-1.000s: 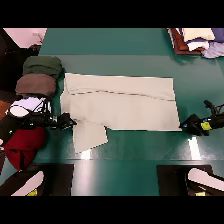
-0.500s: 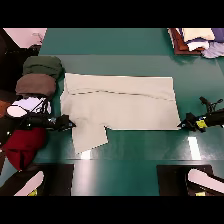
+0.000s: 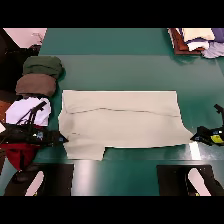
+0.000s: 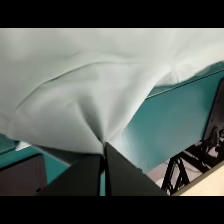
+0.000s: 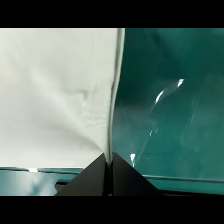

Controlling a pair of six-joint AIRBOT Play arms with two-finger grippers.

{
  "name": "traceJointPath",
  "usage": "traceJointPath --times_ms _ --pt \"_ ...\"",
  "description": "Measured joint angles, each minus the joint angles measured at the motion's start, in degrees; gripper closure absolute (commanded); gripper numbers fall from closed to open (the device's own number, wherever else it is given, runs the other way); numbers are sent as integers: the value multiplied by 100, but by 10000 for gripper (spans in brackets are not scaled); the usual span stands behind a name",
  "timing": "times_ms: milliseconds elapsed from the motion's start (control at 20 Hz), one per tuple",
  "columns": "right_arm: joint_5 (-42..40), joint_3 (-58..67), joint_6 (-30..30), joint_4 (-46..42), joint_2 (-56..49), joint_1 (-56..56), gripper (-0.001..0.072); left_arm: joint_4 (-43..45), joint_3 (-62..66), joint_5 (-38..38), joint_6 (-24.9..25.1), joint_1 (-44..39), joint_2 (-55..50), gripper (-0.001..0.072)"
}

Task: Fold the shirts.

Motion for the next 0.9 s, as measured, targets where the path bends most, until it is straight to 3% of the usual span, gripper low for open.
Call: traceJointPath --times_ms 250,600,800,850,900 --pt "-229 1010 243 52 -656 627 696 -2 739 883 179 0 -929 686" --pt "-601 2889 680 63 -2861 1639 696 -17 2186 2015 610 -4 -3512 685" --pt "-664 3849 791 260 -3849 1899 692 -15 2957 2546 660 -2 -4428 682" --pt "-695 4061 804 387 -4046 1926 599 -22 3064 2699 673 -4 -4535 536" --pt "-778 4284 817 555 -4245 1947 365 -17 3145 2857 675 -4 -4625 250"
